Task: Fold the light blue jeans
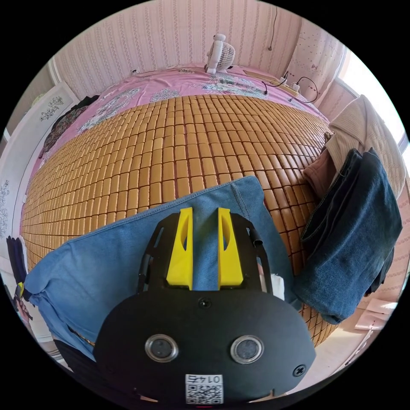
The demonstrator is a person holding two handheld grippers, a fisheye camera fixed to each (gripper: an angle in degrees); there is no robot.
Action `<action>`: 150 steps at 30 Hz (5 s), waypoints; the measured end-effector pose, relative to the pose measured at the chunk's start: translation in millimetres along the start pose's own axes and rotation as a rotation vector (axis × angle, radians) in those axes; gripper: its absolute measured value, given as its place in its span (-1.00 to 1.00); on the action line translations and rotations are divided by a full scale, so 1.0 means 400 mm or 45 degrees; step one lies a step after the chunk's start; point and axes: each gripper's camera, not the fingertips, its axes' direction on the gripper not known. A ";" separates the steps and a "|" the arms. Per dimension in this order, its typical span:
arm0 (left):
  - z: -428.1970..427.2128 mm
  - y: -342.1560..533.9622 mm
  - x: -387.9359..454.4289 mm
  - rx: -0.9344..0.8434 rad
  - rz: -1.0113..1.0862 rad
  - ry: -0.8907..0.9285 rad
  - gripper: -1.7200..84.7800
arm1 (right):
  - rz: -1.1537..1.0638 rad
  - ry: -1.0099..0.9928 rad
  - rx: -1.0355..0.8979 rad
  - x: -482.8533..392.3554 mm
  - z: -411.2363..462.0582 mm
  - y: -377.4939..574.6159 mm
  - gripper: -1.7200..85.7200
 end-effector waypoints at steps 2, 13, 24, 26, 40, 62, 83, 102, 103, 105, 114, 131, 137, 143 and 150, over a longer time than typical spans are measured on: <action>0.036 -0.015 -0.003 -0.026 -0.044 0.005 -0.67 | 0.006 0.002 -0.003 -0.003 -0.001 -0.001 -0.76; 0.004 -0.093 0.130 0.223 0.185 -0.064 -0.85 | -0.199 0.093 -0.014 -0.055 -0.006 0.003 -0.89; 0.184 -0.182 0.114 0.158 -0.027 -0.166 -0.81 | -0.177 0.121 0.010 -0.050 -0.011 0.021 -0.98; 0.198 -0.205 0.126 0.157 -0.028 -0.170 -0.81 | -0.156 0.108 0.000 -0.036 -0.014 0.017 -0.98; 0.335 -0.395 0.164 0.218 -0.128 -0.198 -0.81 | -0.038 0.060 0.006 0.020 0.025 -0.095 -0.98; 0.213 -0.142 0.157 0.478 0.000 0.122 -0.76 | -0.055 -0.178 -0.172 0.360 -0.262 0.442 -0.83; 0.569 0.296 0.891 -0.181 0.891 0.669 -0.76 | 0.077 -0.603 0.247 0.654 -0.453 0.736 -0.91; 0.868 0.295 1.058 -0.380 0.938 0.223 -0.76 | 0.127 -0.207 -0.064 0.633 -0.120 0.641 -0.76; 0.876 0.297 1.061 -0.390 0.939 0.217 -0.76 | 0.104 -0.188 -0.110 0.619 -0.085 0.624 -0.76; 0.879 0.301 1.071 -0.360 0.940 0.229 -0.76 | 0.047 -0.129 -0.181 0.594 -0.047 0.609 -0.77; 0.884 0.327 1.080 -0.352 1.018 0.197 -0.77 | -0.074 -0.009 -0.036 0.538 -0.069 0.565 -0.96; 0.808 -0.097 1.002 0.022 0.613 0.189 -0.79 | -0.122 0.048 0.033 0.388 -0.013 0.384 -0.97; 0.918 -0.195 0.959 -0.114 0.484 0.029 -0.84 | -0.081 0.126 -0.015 0.376 0.101 0.329 -0.97; 0.882 -0.208 0.887 -0.043 0.427 0.140 -0.95 | 0.008 0.241 0.013 0.417 0.104 0.384 -0.97; 0.782 -0.199 0.801 0.000 0.388 0.273 -0.97 | 0.092 0.005 0.095 0.480 0.068 0.440 -0.98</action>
